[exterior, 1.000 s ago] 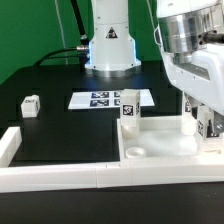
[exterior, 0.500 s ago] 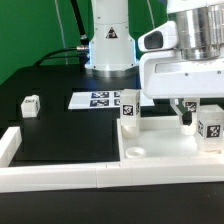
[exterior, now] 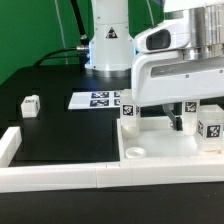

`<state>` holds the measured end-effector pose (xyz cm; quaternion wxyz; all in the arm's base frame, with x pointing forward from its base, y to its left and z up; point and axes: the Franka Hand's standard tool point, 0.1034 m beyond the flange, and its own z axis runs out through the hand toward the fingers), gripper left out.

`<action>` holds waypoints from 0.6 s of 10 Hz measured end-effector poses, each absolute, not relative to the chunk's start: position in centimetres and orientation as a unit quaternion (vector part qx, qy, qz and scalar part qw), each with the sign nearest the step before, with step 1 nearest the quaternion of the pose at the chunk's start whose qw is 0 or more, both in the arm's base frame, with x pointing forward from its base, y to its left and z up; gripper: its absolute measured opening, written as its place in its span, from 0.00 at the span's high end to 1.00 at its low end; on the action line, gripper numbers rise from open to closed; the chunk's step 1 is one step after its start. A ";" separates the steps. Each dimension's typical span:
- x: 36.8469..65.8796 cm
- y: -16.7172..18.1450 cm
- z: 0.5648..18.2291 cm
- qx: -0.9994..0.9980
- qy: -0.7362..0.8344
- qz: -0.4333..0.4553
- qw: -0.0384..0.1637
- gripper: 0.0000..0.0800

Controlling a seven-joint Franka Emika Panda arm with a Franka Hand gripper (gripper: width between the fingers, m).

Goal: Assemble square table

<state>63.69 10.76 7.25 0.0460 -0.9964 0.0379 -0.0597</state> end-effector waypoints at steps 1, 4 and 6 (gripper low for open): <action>63.7 10.7 7.2 -0.996 0.046 -0.059 0.046 0.48; 63.7 10.8 7.2 -0.985 0.152 -0.054 0.053 0.64; 63.7 10.8 7.2 -0.970 0.229 -0.049 0.059 0.64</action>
Offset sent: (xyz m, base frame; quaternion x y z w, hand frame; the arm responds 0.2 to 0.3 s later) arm 0.0000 0.0000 0.0000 0.0000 0.0000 0.1938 0.9810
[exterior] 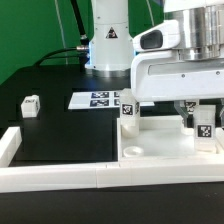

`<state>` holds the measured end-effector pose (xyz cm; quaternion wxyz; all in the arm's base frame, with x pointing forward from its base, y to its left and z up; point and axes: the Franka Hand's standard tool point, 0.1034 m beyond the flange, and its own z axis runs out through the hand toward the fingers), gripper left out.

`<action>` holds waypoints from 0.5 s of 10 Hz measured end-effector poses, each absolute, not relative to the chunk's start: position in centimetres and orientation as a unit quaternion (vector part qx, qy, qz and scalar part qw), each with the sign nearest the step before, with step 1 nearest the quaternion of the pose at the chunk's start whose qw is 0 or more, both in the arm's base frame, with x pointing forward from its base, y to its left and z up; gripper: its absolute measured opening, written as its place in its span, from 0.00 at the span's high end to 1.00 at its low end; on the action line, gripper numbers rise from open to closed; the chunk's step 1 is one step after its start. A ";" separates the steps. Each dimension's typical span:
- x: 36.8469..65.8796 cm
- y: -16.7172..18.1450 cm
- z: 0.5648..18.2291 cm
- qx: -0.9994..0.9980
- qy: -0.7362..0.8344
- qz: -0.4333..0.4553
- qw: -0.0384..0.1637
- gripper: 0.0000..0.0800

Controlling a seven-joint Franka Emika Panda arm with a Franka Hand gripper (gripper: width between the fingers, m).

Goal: Assemble square table

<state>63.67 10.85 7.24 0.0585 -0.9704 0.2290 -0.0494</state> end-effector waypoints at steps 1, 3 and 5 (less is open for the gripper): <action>63.5 10.8 7.2 -0.933 0.351 -0.039 0.062 0.64; 63.2 10.7 7.0 -0.843 0.532 -0.001 0.077 0.64; 63.0 10.9 7.0 -0.766 0.637 0.018 0.084 0.64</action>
Offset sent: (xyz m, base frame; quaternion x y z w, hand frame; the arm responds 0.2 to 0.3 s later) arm 0.0333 0.0288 0.0028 0.1038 -0.0737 0.3640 0.9226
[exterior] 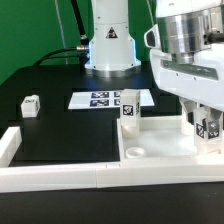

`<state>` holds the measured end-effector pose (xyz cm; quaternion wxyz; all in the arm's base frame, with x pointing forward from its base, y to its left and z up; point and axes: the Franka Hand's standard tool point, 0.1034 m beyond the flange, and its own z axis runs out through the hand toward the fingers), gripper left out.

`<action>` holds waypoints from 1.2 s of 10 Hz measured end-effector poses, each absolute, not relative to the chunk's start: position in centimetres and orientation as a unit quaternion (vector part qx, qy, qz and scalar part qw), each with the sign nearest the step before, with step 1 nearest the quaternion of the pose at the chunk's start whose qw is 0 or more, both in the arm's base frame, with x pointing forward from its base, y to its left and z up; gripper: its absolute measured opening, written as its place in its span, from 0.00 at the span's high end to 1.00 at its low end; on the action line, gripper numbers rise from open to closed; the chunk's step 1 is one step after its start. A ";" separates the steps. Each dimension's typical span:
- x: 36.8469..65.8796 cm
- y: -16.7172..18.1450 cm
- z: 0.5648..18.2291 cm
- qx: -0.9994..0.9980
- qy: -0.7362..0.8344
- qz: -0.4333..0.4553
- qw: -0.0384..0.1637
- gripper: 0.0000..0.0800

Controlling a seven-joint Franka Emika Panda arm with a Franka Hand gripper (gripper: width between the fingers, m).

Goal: Assemble square table

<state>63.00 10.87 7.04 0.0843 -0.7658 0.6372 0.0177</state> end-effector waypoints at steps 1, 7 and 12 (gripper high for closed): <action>62.9 10.9 7.1 -0.719 0.690 0.029 0.083 0.64; 62.6 12.6 7.0 -0.899 0.433 -0.011 0.058 0.23; 63.2 11.5 6.9 -0.983 0.173 -0.040 0.046 0.19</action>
Offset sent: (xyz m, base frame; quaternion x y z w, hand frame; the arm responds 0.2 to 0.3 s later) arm 0.0000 0.0000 0.0000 0.0000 0.0000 -0.0650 0.9979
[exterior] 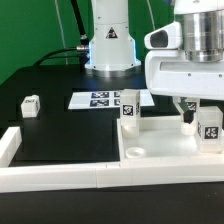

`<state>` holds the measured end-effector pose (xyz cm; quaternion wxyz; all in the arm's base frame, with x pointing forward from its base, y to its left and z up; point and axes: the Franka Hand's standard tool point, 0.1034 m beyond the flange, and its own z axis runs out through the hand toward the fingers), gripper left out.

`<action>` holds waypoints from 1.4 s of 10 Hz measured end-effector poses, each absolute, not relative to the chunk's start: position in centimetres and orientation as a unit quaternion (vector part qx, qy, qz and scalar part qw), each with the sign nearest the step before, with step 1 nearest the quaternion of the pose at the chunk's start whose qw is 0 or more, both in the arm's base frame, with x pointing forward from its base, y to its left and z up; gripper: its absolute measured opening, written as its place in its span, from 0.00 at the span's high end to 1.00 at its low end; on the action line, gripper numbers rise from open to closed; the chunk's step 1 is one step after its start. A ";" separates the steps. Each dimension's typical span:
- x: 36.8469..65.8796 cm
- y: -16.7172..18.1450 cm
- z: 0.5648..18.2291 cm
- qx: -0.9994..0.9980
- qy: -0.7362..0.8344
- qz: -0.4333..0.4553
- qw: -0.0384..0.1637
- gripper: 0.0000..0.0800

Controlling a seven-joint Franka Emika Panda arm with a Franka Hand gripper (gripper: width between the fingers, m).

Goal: Assemble square table

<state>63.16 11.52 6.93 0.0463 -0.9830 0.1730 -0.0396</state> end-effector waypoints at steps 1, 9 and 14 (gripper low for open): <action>63.4 10.8 6.9 -0.991 0.120 -0.047 0.045 0.19; 63.3 11.2 6.8 -0.957 0.283 -0.038 0.055 0.64; 63.3 10.9 7.0 -0.788 0.612 0.031 0.060 0.64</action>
Offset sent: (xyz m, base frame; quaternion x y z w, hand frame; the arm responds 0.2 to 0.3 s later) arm 0.0000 0.0000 0.0000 0.0000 0.0000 0.0650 0.9979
